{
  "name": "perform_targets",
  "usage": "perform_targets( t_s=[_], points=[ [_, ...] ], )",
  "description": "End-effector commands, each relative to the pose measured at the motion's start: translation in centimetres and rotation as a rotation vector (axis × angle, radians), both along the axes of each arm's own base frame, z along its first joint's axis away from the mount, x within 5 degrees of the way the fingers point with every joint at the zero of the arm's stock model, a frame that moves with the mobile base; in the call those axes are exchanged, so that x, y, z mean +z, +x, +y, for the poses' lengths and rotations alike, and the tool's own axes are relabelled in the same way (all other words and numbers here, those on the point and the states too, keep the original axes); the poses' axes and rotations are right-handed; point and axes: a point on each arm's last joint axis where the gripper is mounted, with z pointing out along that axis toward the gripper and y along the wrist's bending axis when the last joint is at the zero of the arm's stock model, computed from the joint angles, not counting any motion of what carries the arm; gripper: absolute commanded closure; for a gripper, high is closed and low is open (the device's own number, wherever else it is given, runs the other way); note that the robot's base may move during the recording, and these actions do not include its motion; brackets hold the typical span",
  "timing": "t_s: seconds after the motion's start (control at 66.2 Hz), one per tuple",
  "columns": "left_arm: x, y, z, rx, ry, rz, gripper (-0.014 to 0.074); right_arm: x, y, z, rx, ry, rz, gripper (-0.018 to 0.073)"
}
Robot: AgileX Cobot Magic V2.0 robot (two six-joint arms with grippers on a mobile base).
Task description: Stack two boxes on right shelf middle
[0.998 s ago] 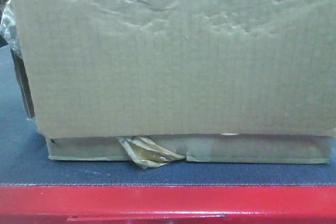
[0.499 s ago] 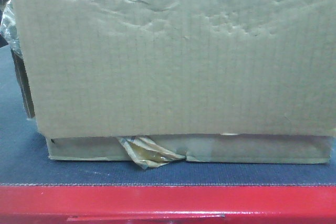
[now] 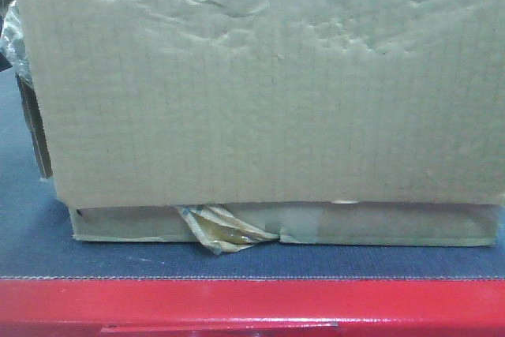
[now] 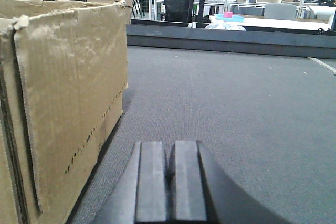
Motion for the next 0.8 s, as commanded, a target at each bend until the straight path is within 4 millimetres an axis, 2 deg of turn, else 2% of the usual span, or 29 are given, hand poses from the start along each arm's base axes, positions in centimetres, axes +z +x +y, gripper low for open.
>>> perform_targets(
  t_s=[0.0,0.151,0.363,0.499,0.574,0.786],
  points=[
    [3.5,-1.2,0.8,-0.013,-0.019,-0.097,0.0185,0.2,0.0,0.0,-0.006,0.000,-0.021,0.0721],
    [6.0,-2.1,2.5,-0.003,0.054,-0.206,0.0185,0.2,0.0,0.0,-0.006,0.000,-0.021,0.0721],
    [6.4,-1.5,4.7,0.014,0.048,-0.201,0.0197,0.2,0.0,0.0,-0.006,0.000,-0.021,0.0721],
    [5.7,-0.8,6.1,0.034,0.034,-0.164,0.0198,0.2,0.0,0.0,-0.006,0.000,-0.021,0.0721],
    [4.7,-0.4,6.5,0.035,0.047,-0.129,0.0198,0.2,0.0,0.0,-0.006,0.000,-0.021,0.0721],
    [1.2,-0.2,6.4,0.016,0.087,-0.013,0.0198,0.2,0.0,0.0,-0.006,0.000,-0.021,0.0721]
  ],
)
